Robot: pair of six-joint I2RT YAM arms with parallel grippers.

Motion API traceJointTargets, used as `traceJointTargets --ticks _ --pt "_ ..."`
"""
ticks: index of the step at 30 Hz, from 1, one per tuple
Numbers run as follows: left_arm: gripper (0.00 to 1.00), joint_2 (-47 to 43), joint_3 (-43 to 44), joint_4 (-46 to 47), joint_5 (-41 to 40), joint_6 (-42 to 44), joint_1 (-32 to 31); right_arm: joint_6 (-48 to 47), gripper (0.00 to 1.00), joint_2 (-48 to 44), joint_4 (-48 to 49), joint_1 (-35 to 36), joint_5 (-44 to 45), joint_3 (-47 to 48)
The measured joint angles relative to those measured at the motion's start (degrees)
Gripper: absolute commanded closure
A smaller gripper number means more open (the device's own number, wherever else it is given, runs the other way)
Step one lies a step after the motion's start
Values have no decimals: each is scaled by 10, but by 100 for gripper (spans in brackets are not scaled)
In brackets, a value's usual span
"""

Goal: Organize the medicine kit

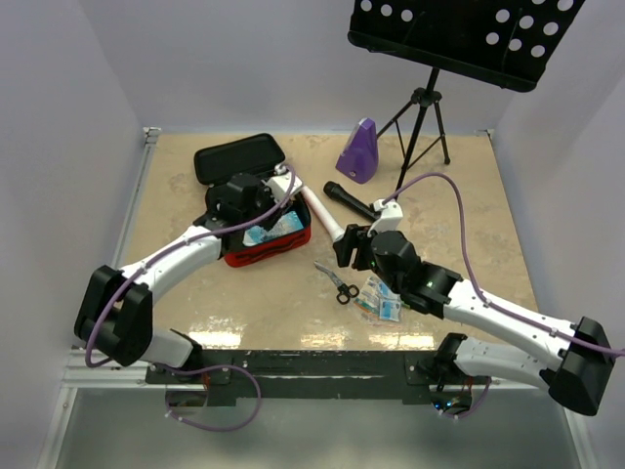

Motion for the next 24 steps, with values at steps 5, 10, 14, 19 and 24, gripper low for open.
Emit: traceJointTargets --ticks 5,10,14,19,24 --pt "63 9 36 -7 1 -136 0 5 30 2 -8 0 3 0" --pt "56 -51 -24 22 17 -281 -10 29 29 5 -33 -2 28 0" --pt "43 -135 -76 17 -6 -391 -28 59 30 46 -47 -21 35 1" --pt "42 -150 -73 -73 -52 -484 -26 89 30 100 -54 -76 31 -1" --pt "39 -223 -140 -102 -59 -526 -24 110 31 118 -42 -125 37 -16"
